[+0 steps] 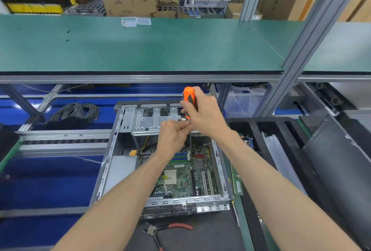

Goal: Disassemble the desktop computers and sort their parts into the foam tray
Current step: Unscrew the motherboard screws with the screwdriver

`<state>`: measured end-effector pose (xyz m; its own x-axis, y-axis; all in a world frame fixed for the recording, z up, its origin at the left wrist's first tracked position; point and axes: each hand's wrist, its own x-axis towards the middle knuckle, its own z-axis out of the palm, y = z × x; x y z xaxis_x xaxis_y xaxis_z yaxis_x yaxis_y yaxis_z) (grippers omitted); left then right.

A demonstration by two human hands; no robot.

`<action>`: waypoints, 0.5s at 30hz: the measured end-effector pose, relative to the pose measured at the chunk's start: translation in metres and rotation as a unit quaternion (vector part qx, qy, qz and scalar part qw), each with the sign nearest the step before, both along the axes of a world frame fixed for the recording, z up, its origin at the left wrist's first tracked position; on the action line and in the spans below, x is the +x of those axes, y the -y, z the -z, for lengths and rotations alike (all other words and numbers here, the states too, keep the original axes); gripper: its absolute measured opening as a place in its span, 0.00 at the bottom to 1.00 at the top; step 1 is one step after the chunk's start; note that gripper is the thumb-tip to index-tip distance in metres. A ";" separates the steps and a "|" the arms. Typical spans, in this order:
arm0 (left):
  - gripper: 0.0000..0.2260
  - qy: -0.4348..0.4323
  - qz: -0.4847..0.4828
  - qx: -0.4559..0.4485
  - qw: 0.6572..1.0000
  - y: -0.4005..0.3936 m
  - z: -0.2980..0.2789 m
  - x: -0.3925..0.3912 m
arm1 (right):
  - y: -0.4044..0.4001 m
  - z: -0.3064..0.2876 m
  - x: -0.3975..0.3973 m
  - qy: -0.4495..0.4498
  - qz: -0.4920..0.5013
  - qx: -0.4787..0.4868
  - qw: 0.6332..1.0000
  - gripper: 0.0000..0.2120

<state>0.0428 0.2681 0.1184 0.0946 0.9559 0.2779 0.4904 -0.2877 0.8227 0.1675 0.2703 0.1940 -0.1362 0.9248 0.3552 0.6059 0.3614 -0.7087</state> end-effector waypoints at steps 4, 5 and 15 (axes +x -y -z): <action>0.14 -0.013 -0.009 0.000 1.000 0.002 0.007 0.004 | 0.003 -0.002 0.009 -0.041 -0.040 -0.025 0.998 0.11; 0.14 -0.018 -0.016 0.004 1.000 0.002 0.008 0.005 | 0.005 0.000 0.007 -0.043 -0.023 -0.011 0.999 0.13; 0.15 -0.032 -0.009 0.031 0.999 0.003 0.011 0.004 | 0.005 0.008 0.007 -0.062 -0.013 -0.004 0.998 0.14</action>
